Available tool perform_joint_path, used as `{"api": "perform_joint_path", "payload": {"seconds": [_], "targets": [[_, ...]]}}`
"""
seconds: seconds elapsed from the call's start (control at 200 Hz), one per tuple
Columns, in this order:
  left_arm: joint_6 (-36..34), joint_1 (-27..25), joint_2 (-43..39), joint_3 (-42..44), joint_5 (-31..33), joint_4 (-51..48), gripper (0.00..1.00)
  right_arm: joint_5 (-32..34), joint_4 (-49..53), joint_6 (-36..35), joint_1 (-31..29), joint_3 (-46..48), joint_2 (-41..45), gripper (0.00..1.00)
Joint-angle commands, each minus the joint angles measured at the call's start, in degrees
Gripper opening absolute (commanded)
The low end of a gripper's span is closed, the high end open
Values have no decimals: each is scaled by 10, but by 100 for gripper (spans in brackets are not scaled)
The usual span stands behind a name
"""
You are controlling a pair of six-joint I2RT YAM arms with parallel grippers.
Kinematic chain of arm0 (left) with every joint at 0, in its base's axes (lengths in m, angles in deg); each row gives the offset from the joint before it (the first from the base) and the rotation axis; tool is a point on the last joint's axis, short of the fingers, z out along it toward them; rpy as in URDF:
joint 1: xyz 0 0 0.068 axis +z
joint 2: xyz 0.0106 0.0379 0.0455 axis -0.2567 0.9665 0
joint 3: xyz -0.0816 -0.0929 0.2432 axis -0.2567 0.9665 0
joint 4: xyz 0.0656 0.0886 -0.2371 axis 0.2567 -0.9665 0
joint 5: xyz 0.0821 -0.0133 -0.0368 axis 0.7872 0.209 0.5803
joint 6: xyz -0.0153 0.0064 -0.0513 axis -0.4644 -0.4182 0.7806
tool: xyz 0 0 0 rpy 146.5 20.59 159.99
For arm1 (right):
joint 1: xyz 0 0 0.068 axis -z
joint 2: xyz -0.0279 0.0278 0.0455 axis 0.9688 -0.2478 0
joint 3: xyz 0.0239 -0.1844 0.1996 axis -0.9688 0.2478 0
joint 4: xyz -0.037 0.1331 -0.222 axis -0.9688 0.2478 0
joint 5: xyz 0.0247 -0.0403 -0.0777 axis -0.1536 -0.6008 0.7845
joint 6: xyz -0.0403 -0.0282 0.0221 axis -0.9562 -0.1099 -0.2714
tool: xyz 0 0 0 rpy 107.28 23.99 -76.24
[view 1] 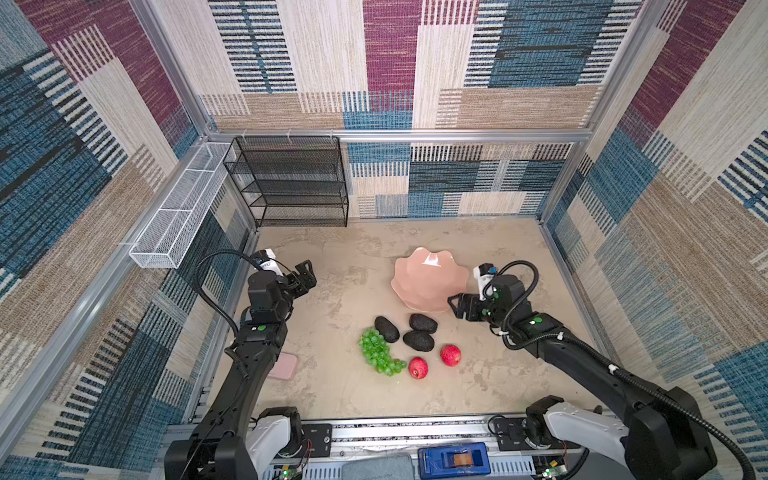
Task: Place and organize the fake fruits in the fruit bowl
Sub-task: 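Reach the right gripper down and grasp the red apple nearest the bowl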
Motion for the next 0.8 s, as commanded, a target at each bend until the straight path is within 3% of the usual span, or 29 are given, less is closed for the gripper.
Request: {"api": "perform_joint_path", "payload": {"seconds": [0.0,0.205,0.456,0.686,0.791], "targets": [[8,1,4,-16,6,-9,92,52,98,68,-50,17,12,86],[15,1,12,-13,-9,-2,92,36,102,141,-112,69,36,83],[27,1,24,-14,-22,11,92,16,42,173,-146,101,5,79],[30,1,26,-16,-24,-1,92,40,28,182,-154,104,-1,54],[32,1,26,-14,-20,-1,92,85,86,167,-154,72,36,50]]}}
